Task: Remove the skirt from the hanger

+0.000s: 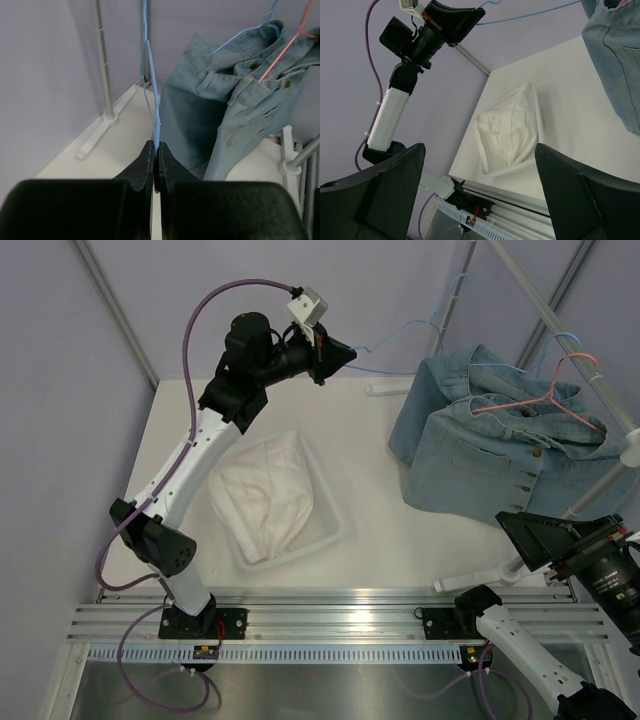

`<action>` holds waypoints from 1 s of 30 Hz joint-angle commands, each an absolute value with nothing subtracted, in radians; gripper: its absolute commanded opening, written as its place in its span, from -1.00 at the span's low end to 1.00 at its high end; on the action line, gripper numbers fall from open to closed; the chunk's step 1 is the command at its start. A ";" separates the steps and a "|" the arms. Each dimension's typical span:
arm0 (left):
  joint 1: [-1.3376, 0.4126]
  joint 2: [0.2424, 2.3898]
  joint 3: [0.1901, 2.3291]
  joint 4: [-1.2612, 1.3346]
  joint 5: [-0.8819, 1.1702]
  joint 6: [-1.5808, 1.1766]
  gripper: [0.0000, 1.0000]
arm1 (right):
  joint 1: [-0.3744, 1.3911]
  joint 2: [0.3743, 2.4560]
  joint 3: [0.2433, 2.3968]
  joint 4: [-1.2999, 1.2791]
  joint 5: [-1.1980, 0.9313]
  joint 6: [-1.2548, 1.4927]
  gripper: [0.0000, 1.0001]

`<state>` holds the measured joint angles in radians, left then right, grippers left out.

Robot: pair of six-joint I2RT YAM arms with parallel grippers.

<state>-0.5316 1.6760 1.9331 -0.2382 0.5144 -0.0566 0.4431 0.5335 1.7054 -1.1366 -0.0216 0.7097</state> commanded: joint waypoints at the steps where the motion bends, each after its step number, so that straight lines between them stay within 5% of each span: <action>1: -0.529 1.721 2.025 0.037 0.692 -0.144 -1.00 | 0.446 0.537 1.697 -1.134 -0.051 0.724 0.95; 30: -0.552 2.121 2.396 0.273 0.724 -0.445 -1.00 | 0.446 0.538 1.763 -1.195 -0.031 0.747 0.97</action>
